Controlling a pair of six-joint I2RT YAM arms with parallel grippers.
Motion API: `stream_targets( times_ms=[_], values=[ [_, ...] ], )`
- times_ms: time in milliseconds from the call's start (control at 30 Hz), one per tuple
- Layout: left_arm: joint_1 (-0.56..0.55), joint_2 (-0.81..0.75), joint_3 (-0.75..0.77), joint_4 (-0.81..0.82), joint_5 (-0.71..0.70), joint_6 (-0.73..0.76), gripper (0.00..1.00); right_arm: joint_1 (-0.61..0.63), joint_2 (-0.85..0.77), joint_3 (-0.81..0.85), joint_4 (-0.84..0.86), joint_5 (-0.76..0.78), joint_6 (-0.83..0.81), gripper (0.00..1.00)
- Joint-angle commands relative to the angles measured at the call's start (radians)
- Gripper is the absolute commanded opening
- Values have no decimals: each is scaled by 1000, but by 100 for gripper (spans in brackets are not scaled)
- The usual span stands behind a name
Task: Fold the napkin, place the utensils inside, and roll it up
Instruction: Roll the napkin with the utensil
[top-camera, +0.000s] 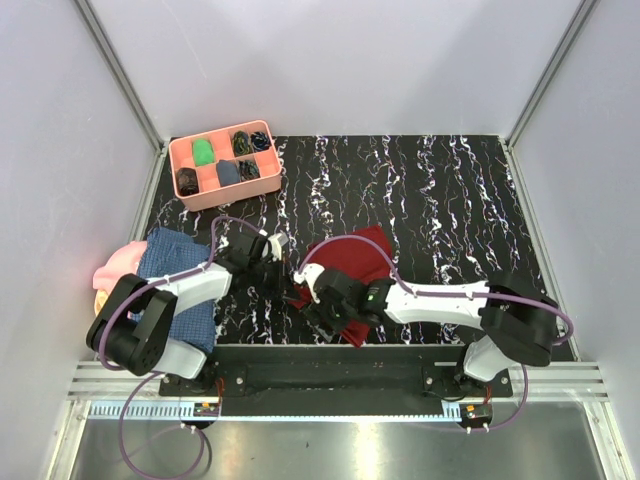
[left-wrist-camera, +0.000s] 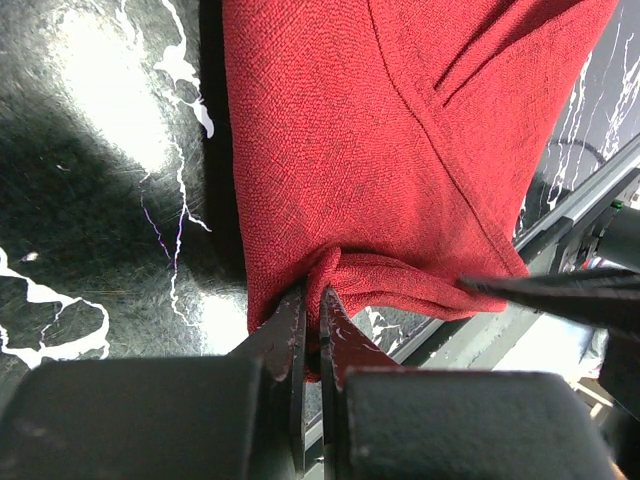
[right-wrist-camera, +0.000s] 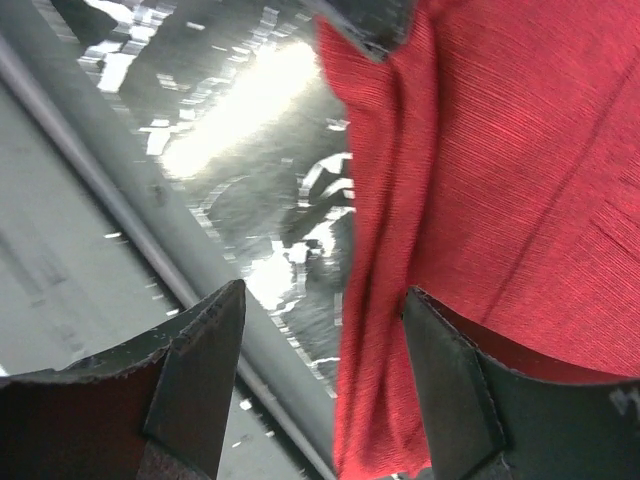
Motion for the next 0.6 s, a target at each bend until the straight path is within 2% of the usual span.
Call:
stream_targets(
  times_ms=[0, 133, 233, 333, 367, 467, 500, 567],
  values=[
    [4, 10, 30, -18, 31, -6, 0, 14, 47, 7, -3, 167, 32, 71],
    [3, 7, 32, -18, 31, -5, 0, 17, 83, 24, -31, 203, 44, 70],
    [3, 7, 32, -18, 35, -5, 0, 17, 111, 27, -44, 195, 44, 65],
    [4, 1, 32, -11, 44, -3, 0, 17, 136, 37, -73, 172, 43, 49],
    [4, 0, 32, -8, 52, -6, 0, 19, 143, 38, -81, 145, 46, 39],
    [6, -25, 32, 8, 57, -8, 0, 17, 159, 53, -103, 88, 56, 27],
    [7, -42, 35, 8, 57, -8, 0, 17, 165, 66, -116, 74, 58, 19],
    [15, -60, 32, 9, 49, -17, 4, 17, 185, 78, -135, 34, 67, 12]
  ],
)
